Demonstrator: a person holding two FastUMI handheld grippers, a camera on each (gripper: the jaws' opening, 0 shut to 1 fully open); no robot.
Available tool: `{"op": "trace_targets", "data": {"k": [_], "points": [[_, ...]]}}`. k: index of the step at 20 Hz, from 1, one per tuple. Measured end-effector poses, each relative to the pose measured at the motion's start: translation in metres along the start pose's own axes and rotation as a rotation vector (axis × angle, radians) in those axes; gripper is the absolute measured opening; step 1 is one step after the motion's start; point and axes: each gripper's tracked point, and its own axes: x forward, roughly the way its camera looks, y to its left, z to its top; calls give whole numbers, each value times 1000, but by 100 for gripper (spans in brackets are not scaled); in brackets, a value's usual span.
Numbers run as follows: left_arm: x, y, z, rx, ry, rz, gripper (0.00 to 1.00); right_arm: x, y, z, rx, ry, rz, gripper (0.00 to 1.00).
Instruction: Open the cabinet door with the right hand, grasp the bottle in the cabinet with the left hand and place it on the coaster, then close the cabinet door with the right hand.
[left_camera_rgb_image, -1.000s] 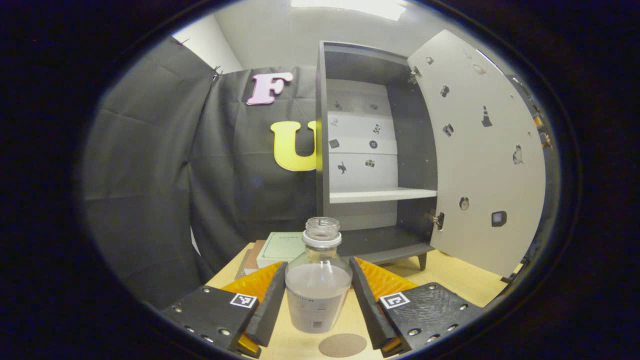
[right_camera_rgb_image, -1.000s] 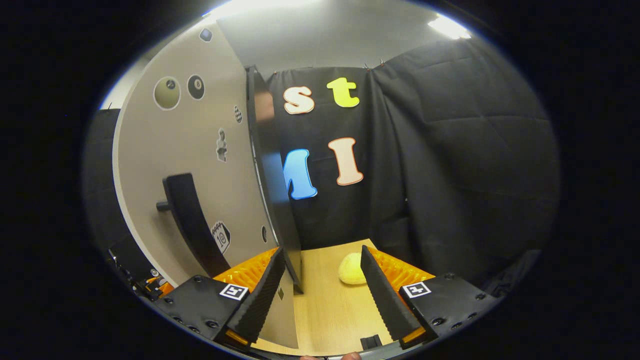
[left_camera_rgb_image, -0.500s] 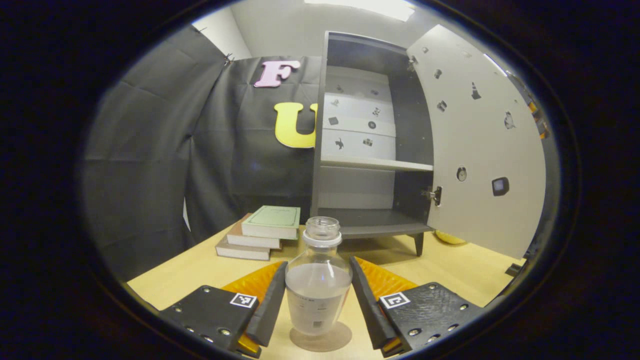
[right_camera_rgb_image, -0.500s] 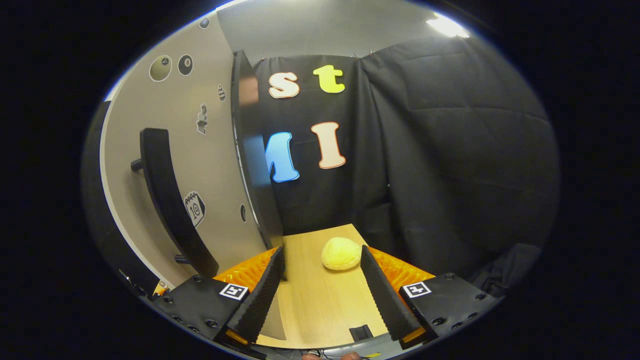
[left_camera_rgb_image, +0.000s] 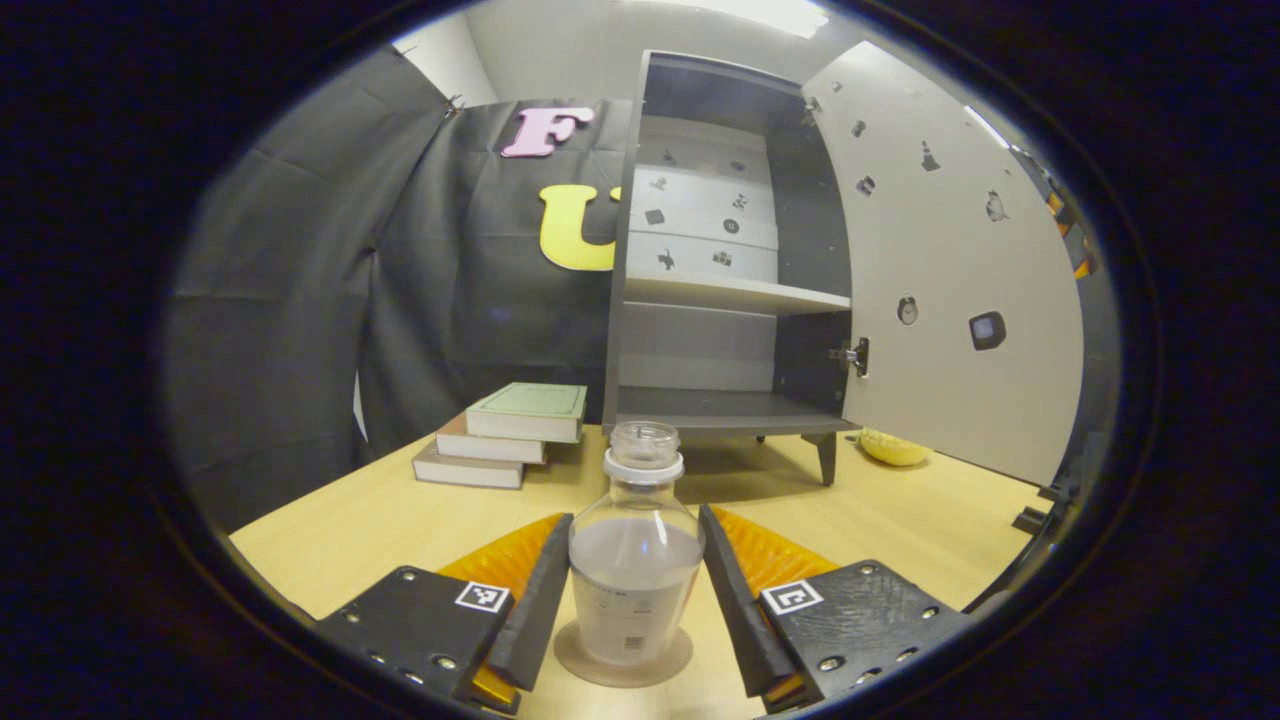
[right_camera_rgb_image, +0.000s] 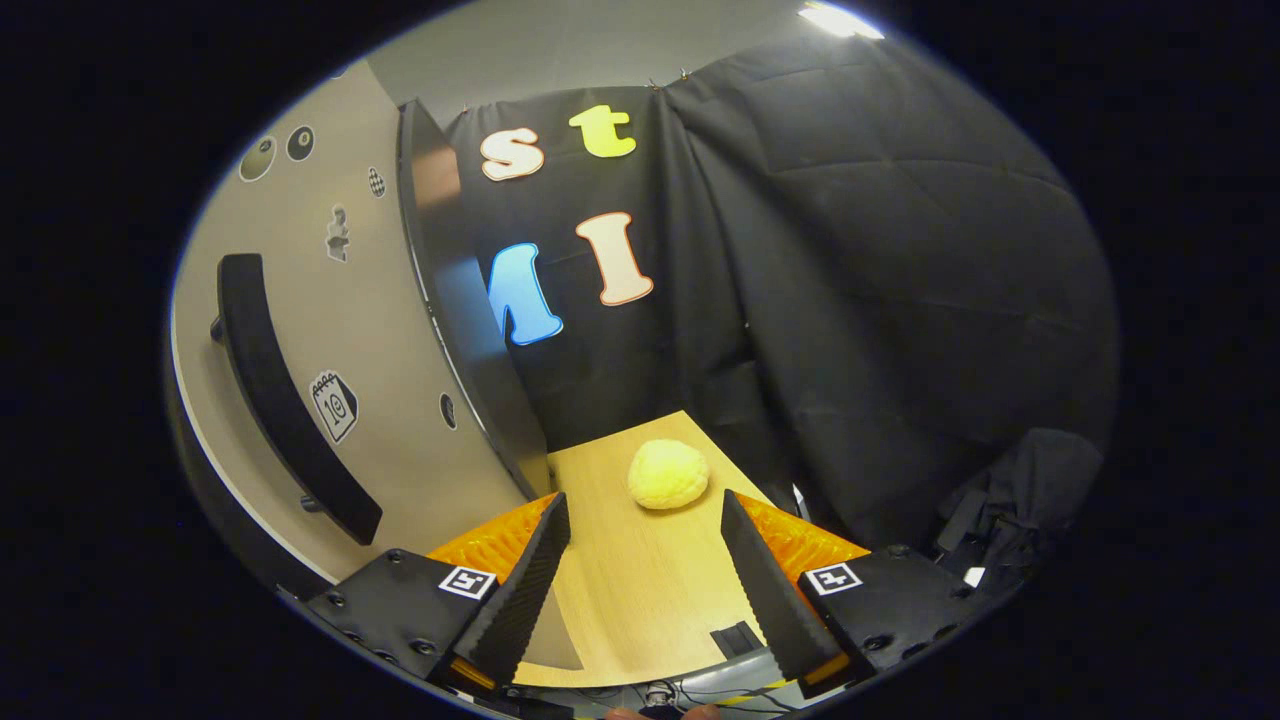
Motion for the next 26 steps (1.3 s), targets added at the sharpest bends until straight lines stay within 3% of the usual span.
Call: {"op": "trace_targets", "data": {"k": [2,3,5,6,10,13,22,26], "points": [[0,2,2,10,9,14,77,0,-9,2,17,-20,-25,96],[0,2,3,24,19,14,72,-2,-13,3,34,-27,-32,96],[-1,1,9,53,16,11,77,0,-19,3,71,-23,-36,96],[-2,1,14,65,9,11,87,0,-24,1,87,-20,-45,96],[-3,-8,30,71,-2,-8,88,0,-31,-7,124,-7,-48,96],[-8,-8,53,88,-19,-6,88,0,-30,-10,82,0,-50,96],[-46,-38,185,93,-112,-37,88,-14,-26,-8,20,-30,-5,96],[-69,-63,241,88,-113,-25,86,-5,-16,12,5,-67,61,96]]}}
